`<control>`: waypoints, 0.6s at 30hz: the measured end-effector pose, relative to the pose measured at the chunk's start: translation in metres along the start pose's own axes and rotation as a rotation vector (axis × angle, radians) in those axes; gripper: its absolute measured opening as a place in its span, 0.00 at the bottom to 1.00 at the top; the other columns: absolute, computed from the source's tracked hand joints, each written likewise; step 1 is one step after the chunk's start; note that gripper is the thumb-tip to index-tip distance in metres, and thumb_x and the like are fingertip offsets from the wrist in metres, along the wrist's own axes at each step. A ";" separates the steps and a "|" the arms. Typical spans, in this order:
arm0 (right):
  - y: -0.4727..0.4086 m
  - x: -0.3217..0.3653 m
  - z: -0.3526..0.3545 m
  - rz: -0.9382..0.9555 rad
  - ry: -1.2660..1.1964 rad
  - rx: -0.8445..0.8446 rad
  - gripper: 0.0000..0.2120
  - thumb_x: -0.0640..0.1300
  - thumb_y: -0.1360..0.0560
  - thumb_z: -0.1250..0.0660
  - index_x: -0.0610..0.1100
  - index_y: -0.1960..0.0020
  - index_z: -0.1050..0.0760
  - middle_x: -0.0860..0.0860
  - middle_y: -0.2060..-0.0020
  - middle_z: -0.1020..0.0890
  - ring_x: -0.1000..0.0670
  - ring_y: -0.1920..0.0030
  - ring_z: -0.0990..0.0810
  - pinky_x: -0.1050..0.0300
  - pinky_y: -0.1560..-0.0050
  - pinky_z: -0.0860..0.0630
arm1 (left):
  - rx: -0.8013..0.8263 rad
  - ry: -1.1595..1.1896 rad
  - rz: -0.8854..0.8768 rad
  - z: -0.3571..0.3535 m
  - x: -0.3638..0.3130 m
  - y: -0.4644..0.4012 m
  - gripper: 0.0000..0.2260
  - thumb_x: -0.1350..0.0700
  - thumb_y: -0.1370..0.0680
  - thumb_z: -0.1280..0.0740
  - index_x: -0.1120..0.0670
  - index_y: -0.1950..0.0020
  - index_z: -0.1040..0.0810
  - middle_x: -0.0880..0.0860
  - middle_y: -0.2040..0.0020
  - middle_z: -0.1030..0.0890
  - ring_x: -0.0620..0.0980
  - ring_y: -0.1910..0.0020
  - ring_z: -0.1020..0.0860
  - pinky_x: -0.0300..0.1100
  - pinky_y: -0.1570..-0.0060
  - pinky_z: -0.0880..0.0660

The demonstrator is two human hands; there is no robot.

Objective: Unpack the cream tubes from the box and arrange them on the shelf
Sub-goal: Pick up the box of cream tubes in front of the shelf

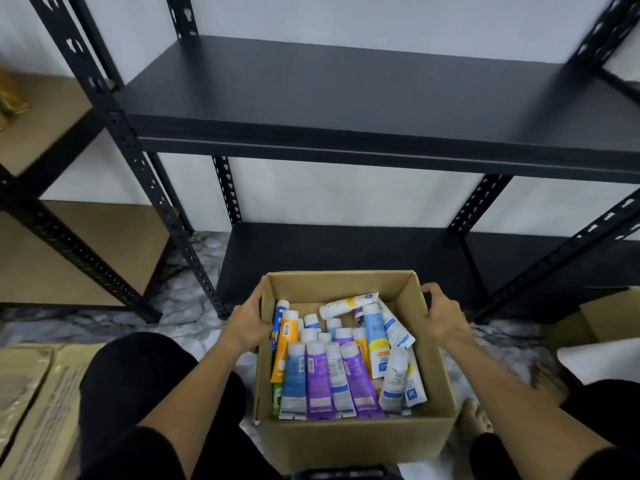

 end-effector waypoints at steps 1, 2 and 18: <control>0.000 0.001 -0.004 0.004 -0.014 0.005 0.16 0.51 0.26 0.32 0.56 0.43 0.35 0.49 0.61 0.20 0.46 0.59 0.19 0.48 0.55 0.20 | 0.007 0.000 0.006 0.000 0.005 0.000 0.48 0.42 0.34 0.27 0.30 0.24 0.55 0.47 0.49 0.17 0.47 0.53 0.17 0.48 0.50 0.18; 0.000 0.003 -0.008 0.011 -0.024 0.009 0.15 0.51 0.26 0.32 0.56 0.44 0.35 0.49 0.62 0.20 0.46 0.59 0.19 0.48 0.56 0.20 | 0.009 -0.006 0.006 0.000 0.011 -0.001 0.49 0.40 0.36 0.27 0.29 0.24 0.56 0.47 0.47 0.17 0.48 0.50 0.18 0.49 0.48 0.19; 0.020 -0.026 -0.060 -0.051 -0.131 0.035 0.17 0.57 0.30 0.31 0.66 0.48 0.37 0.52 0.58 0.19 0.47 0.56 0.20 0.49 0.53 0.22 | 0.030 -0.168 0.103 -0.035 0.050 -0.003 0.43 0.48 0.24 0.33 0.36 0.22 0.63 0.57 0.34 0.23 0.54 0.42 0.22 0.42 0.48 0.26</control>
Point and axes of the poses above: each hand's wrist, its own y-axis away from the middle knuckle, its own z-axis out of the back of the hand, x = y × z, the point moved 5 cm from there along -y, towards the middle knuckle
